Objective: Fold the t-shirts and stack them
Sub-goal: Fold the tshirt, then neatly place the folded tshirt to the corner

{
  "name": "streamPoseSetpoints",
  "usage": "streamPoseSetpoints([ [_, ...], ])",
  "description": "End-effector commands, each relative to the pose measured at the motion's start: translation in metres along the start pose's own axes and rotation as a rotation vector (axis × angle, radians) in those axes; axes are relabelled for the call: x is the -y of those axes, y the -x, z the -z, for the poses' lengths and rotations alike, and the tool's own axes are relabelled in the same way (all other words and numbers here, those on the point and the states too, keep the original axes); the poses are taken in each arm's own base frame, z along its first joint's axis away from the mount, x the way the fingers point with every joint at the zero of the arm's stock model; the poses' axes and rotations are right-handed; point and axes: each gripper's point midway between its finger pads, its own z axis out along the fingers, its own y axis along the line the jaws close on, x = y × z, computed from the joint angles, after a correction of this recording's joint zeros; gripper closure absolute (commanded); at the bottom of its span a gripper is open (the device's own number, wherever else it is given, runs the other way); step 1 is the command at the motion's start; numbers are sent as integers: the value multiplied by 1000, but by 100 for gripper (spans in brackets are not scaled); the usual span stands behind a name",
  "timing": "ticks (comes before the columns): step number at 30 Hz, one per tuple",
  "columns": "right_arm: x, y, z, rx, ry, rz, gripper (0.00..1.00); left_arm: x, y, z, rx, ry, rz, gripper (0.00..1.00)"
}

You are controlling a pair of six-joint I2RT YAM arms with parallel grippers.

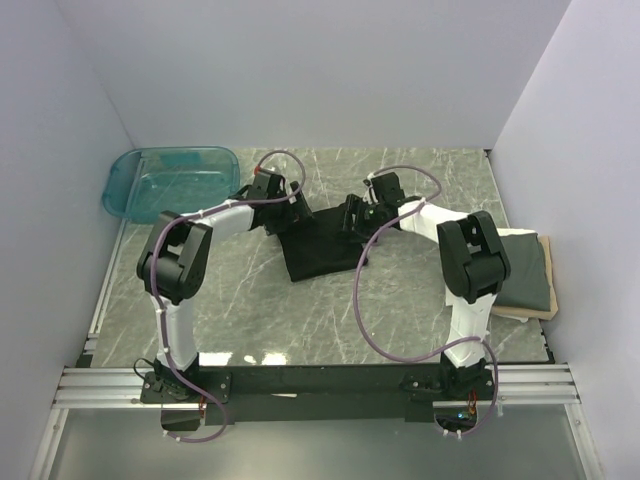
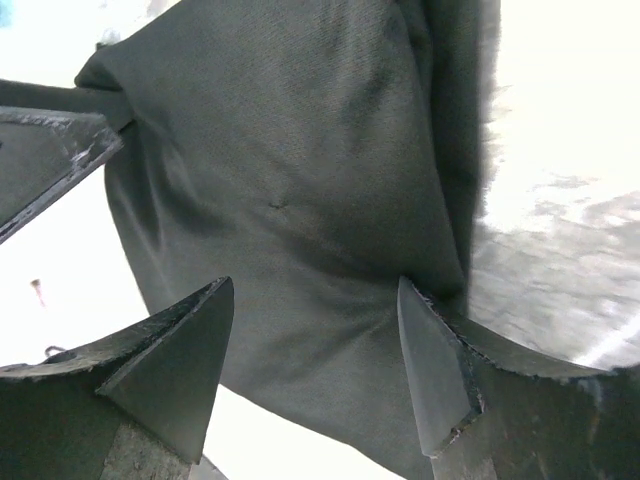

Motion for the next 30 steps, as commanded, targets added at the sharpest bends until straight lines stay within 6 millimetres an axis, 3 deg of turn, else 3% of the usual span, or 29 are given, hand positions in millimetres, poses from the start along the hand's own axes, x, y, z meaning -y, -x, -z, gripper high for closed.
streamPoseSetpoints([
  [1,-12,30,29,107,-55,89,26,24,26,26,73,-45,-34,1],
  [4,-25,42,56,181,-63,138,26,41,42,62,142,-51,-82,1],
  [5,-30,45,66,204,-65,151,26,53,48,85,180,-73,-102,1],
  [7,-24,50,73,235,-112,176,26,45,41,101,198,-58,-108,0],
  [8,-22,51,75,241,-132,184,26,52,48,125,251,-82,-102,1],
  [9,-19,54,75,249,-146,194,26,50,46,135,267,-83,-95,1],
  [10,-13,58,75,260,-180,216,26,38,32,137,247,-70,-90,1],
  [11,-4,55,70,236,-215,215,26,34,39,158,313,-51,-71,1],
  [13,2,59,68,234,-245,250,26,10,23,165,315,2,-47,1],
  [14,6,59,62,225,-253,262,26,6,27,182,366,7,-15,1],
  [15,5,61,61,220,-251,275,26,-11,11,182,345,43,-1,1],
  [17,10,59,52,188,-262,310,27,-17,6,199,380,36,41,1],
  [18,6,59,49,182,-263,328,27,-33,-6,197,368,67,52,1],
  [21,11,56,37,150,-296,359,27,-44,-21,206,372,57,78,1],
  [24,13,48,24,119,-308,371,27,-53,-35,209,357,44,79,0],
  [30,11,28,0,47,-290,380,31,-45,-60,208,301,-75,55,1],
])
